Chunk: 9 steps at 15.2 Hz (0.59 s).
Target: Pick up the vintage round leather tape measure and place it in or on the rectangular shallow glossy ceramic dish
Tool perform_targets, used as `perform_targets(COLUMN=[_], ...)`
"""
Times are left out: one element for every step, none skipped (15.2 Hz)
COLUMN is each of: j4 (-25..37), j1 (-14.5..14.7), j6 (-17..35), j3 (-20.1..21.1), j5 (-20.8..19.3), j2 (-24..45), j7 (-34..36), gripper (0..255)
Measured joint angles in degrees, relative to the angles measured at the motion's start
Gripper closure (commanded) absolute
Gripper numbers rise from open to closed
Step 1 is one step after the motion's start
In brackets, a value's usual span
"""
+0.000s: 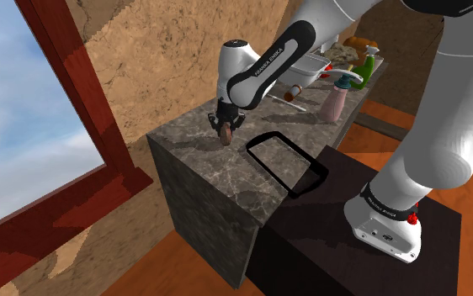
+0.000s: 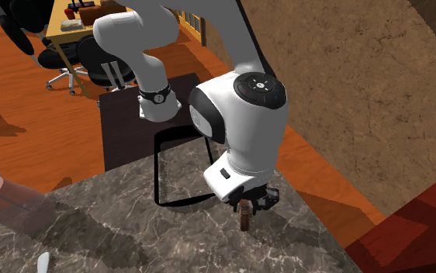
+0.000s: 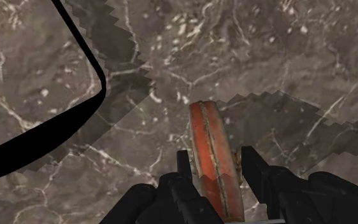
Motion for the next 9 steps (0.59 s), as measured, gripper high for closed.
perform_targets(j4=[0.0, 0.0, 0.0, 0.0, 0.0, 0.0, 0.0, 0.1, 0.1], j1=[0.0, 0.0, 0.0, 0.0, 0.0, 0.0, -0.1, -0.2, -0.3], j6=[0.0, 0.0, 0.0, 0.0, 0.0, -0.3, -0.8, -1.4, -2.0], j3=[0.0, 0.0, 0.0, 0.0, 0.0, 0.1, 0.2, 0.2, 0.3], j5=[0.0, 0.0, 0.0, 0.0, 0.0, 0.1, 0.3, 0.5, 0.7], j2=[0.0, 0.0, 0.0, 0.0, 0.0, -0.3, -0.7, -1.2, -1.9], j7=[0.0, 0.0, 0.0, 0.0, 0.0, -0.1, -0.2, -0.4, -0.6], gripper=[255, 255, 255, 255, 255, 255, 255, 255, 255])
